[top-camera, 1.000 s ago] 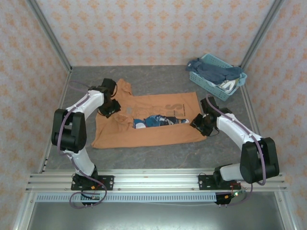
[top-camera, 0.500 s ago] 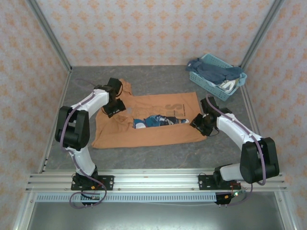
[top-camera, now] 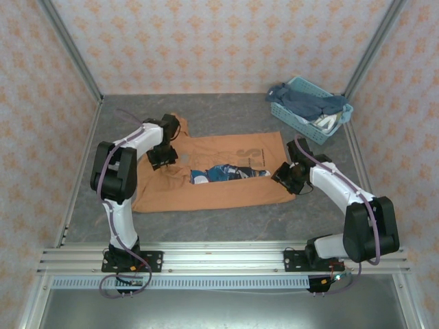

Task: Fold and stack the t-shirts

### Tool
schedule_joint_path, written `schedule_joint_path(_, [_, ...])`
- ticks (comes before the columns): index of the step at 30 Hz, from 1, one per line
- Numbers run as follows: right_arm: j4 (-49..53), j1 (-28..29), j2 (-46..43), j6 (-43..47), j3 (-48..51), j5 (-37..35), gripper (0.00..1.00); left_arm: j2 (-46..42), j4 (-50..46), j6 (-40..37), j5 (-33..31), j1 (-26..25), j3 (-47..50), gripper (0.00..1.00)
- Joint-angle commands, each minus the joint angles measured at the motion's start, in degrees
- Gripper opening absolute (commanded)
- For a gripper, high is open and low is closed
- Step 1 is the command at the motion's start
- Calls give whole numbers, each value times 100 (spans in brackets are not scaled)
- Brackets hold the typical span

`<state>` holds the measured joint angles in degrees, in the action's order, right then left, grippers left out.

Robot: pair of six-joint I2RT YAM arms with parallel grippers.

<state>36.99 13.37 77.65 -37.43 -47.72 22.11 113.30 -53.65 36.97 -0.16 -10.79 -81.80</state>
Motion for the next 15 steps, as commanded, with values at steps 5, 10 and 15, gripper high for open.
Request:
schedule_joint_path(5, [5, 43, 48, -10, -9, -44, 43, -112, -385, -6, -433, -141, -424, 17])
schedule_joint_path(10, [-17, 37, 66, -19, -18, -45, 42, -131, -555, -23, -537, -136, -662, 0])
schedule_joint_path(15, [-18, 42, 60, -28, -5, -39, 42, -28, -557, -37, -415, -137, -899, 0])
